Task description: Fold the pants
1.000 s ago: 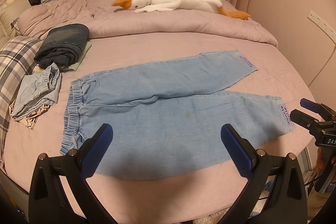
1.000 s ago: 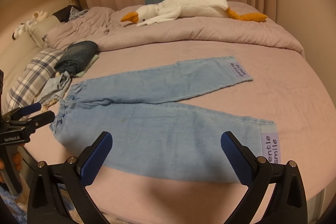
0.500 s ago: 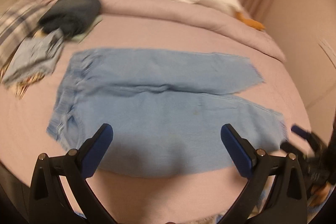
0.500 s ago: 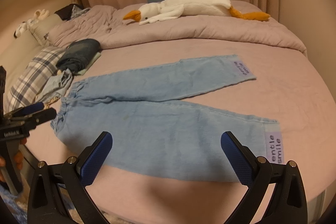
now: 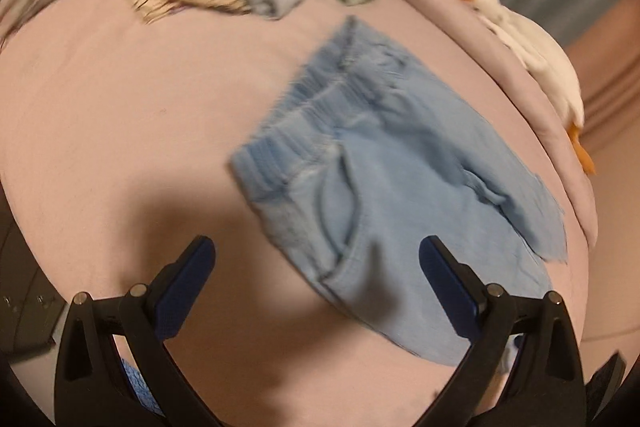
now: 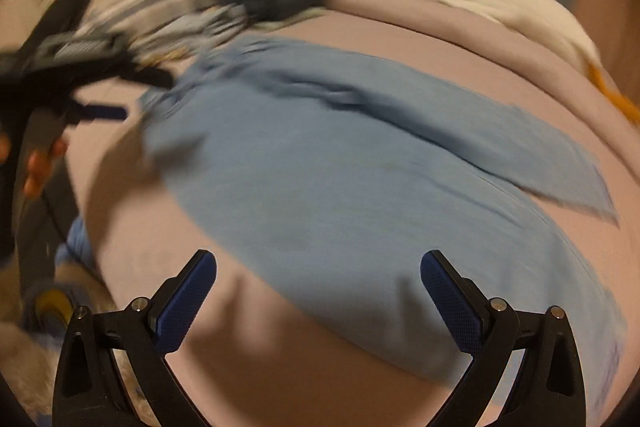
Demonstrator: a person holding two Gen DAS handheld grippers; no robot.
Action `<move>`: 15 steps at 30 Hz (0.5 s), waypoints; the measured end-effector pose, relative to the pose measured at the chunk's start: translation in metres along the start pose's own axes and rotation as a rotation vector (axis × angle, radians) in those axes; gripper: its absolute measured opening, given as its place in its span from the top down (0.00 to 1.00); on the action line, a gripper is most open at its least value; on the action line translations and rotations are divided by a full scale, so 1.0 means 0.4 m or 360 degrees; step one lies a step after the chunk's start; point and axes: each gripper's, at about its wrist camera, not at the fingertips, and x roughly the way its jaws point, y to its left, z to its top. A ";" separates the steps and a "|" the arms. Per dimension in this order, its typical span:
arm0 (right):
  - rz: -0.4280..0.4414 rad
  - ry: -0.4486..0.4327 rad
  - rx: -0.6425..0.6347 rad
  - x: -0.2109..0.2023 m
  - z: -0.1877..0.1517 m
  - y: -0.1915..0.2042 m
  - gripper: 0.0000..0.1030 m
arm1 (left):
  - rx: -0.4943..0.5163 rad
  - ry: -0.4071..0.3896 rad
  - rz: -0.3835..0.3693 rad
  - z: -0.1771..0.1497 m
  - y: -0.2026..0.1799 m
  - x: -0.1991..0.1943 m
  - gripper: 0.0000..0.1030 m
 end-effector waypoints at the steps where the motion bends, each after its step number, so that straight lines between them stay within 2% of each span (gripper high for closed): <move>1: -0.0005 -0.0044 -0.0088 0.011 -0.006 0.018 0.01 | -0.0025 0.0000 -0.0013 0.007 0.013 0.009 0.06; 3: -0.0009 -0.0062 -0.0240 0.018 -0.023 0.045 0.13 | -0.0054 0.0019 -0.0040 0.013 0.019 0.024 0.09; 4: -0.0096 -0.0045 -0.0328 0.072 -0.010 0.045 0.17 | -0.0053 0.0019 -0.0038 0.015 0.017 0.035 0.14; 6: -0.0146 -0.0018 -0.0410 0.080 -0.024 0.053 0.28 | -0.0037 0.0006 -0.0005 0.022 0.016 0.050 0.21; 7: -0.0178 -0.0023 -0.0445 0.094 -0.029 0.055 0.30 | -0.0032 -0.0007 0.0011 0.027 0.010 0.055 0.27; 10: -0.0228 -0.0088 -0.0505 0.127 -0.003 0.037 0.33 | -0.0037 -0.0030 0.0028 0.049 0.013 0.070 0.55; 13: -0.0258 -0.0119 -0.0562 0.153 0.030 0.033 0.56 | -0.0065 -0.0027 0.0000 0.059 0.033 0.070 0.63; 15: -0.0258 -0.0123 -0.0595 0.154 0.035 0.039 0.76 | -0.0022 -0.0039 0.0004 0.051 0.031 0.058 0.68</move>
